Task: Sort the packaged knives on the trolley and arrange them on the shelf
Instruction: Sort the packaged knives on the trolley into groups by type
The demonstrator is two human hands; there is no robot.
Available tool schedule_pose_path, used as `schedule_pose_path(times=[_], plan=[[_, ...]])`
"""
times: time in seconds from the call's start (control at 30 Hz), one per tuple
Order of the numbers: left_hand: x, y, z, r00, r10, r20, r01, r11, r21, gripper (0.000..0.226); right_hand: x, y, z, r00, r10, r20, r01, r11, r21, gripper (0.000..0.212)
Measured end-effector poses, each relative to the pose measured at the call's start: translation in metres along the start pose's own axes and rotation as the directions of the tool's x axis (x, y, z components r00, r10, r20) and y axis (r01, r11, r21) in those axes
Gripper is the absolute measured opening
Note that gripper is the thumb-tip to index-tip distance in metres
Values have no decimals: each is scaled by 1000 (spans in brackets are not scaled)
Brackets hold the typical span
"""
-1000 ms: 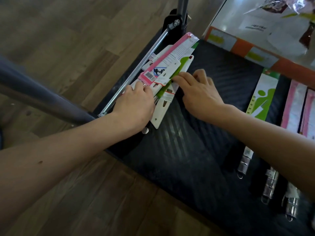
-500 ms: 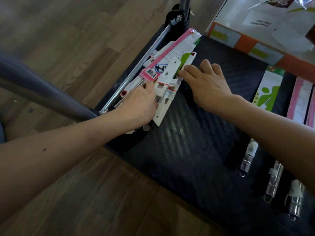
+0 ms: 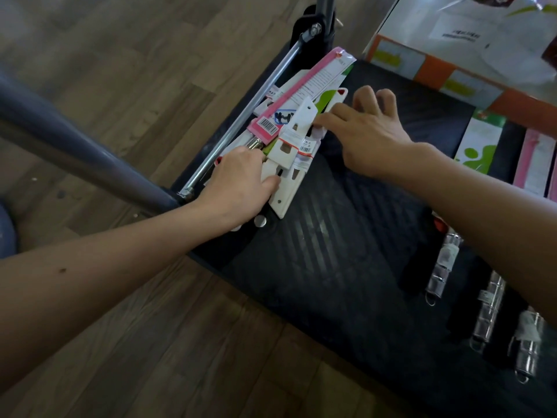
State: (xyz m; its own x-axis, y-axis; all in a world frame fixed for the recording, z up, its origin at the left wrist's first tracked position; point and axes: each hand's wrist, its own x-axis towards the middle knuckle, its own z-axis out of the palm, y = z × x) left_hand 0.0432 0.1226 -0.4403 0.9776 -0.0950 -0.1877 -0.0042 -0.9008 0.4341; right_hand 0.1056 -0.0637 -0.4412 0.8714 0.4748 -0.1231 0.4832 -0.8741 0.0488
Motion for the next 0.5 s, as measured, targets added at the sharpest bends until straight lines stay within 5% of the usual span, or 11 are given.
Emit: schedule_pose_path(times=[0.5], plan=[[-23, 22, 9, 990, -52, -132, 3, 937, -350, 31, -8, -4, 0, 997, 38, 61, -33, 996, -80, 55]])
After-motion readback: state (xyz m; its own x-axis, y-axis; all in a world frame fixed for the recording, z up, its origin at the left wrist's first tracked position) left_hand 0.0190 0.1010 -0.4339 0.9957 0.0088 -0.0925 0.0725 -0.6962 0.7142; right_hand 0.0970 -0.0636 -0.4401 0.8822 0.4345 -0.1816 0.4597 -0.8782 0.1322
